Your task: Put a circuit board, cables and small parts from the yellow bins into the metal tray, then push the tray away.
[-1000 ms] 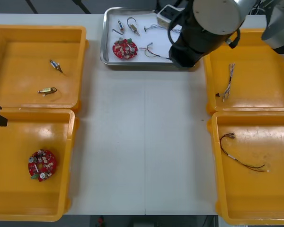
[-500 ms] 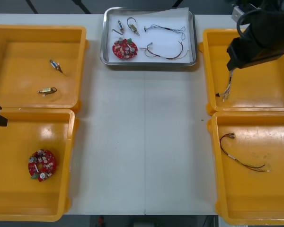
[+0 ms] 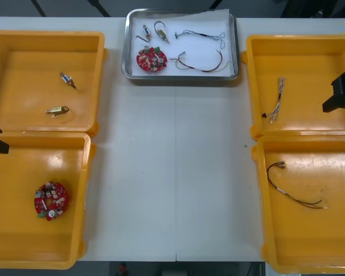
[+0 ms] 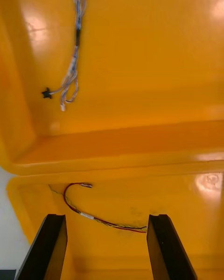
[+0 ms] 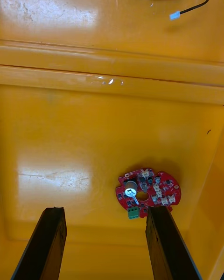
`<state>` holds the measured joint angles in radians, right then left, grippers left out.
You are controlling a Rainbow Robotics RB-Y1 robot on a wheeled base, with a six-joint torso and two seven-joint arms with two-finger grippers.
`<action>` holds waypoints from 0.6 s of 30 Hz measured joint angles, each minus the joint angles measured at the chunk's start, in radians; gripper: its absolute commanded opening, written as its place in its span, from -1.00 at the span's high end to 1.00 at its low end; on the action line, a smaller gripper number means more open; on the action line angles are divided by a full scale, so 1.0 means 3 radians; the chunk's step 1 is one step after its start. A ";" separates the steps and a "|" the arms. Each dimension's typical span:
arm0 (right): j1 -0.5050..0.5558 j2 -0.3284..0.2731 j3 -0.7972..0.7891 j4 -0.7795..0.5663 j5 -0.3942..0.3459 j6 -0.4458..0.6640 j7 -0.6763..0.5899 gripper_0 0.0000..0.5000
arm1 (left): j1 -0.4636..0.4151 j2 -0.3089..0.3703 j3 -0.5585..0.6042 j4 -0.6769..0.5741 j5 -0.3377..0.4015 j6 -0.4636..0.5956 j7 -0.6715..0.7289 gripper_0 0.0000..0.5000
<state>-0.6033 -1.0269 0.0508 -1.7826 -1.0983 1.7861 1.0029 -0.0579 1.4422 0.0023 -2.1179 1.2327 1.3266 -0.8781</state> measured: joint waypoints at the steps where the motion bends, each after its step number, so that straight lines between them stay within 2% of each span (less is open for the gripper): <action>1: 0.0066 -0.0004 -0.0056 0.0000 -0.0002 0.0000 0.0000 -1.00 | 0.0000 0.0000 0.0000 -0.0001 0.0000 0.0000 0.0000 -1.00; 5: 0.0262 -0.0005 -0.0194 -0.0007 -0.0002 0.0000 0.0002 -1.00 | 0.0000 0.0000 0.0000 -0.0001 0.0000 0.0000 0.0000 -1.00; 13: 0.0423 -0.0005 -0.0203 -0.0242 0.0032 -0.0002 0.0020 -1.00 | 0.0000 0.0000 0.0000 -0.0001 0.0000 0.0000 0.0000 -1.00; 18: 0.0548 -0.0004 -0.0203 -0.0456 0.0116 -0.0003 0.0199 -1.00 | 0.0000 0.0000 0.0000 -0.0001 0.0000 0.0000 0.0000 -1.00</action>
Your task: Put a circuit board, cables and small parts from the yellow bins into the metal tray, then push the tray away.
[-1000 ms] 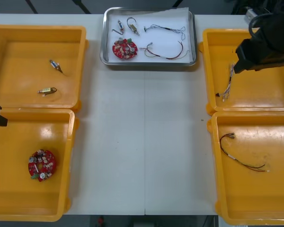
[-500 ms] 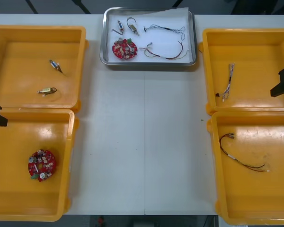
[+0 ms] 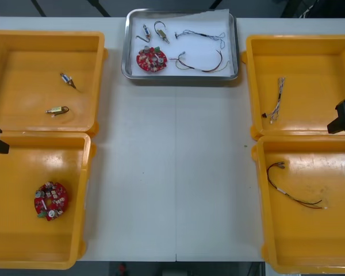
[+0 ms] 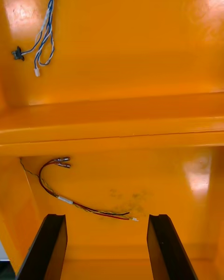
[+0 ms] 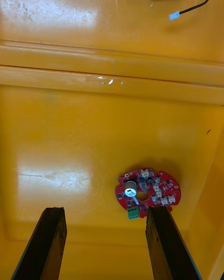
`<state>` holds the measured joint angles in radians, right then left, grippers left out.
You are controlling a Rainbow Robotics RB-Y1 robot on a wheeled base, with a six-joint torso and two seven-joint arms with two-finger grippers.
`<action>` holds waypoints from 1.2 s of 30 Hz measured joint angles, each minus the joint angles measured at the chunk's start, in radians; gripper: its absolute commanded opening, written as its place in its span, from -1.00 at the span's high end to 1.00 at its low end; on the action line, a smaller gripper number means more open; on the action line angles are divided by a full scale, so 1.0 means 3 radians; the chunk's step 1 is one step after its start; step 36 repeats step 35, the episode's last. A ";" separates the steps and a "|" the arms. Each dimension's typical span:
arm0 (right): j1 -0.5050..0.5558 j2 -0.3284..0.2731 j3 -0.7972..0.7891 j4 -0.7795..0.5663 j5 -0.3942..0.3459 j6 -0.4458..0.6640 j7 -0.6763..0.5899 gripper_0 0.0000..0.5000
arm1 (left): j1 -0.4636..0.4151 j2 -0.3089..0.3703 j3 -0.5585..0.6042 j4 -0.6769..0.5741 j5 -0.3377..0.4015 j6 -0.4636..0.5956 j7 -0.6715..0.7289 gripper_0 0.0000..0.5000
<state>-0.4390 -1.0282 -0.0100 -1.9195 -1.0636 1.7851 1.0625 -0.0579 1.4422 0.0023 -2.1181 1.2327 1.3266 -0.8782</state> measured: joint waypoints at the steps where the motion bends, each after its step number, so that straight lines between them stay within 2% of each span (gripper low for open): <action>1: 0.0026 0.0001 0.0000 -0.0032 0.0029 0.0000 0.0001 -1.00 | 0.0000 0.0000 0.0000 0.0000 0.0000 0.0000 0.0000 -1.00; 7: 0.0137 0.0006 0.0000 -0.0147 0.0157 0.0000 0.0001 -1.00 | 0.0000 0.0000 0.0000 0.0000 0.0000 0.0000 0.0000 -1.00; 36: 0.0152 0.0007 0.0000 -0.0149 0.0161 0.0000 0.0001 -1.00 | 0.0000 0.0000 0.0000 0.0000 0.0000 0.0000 0.0000 -1.00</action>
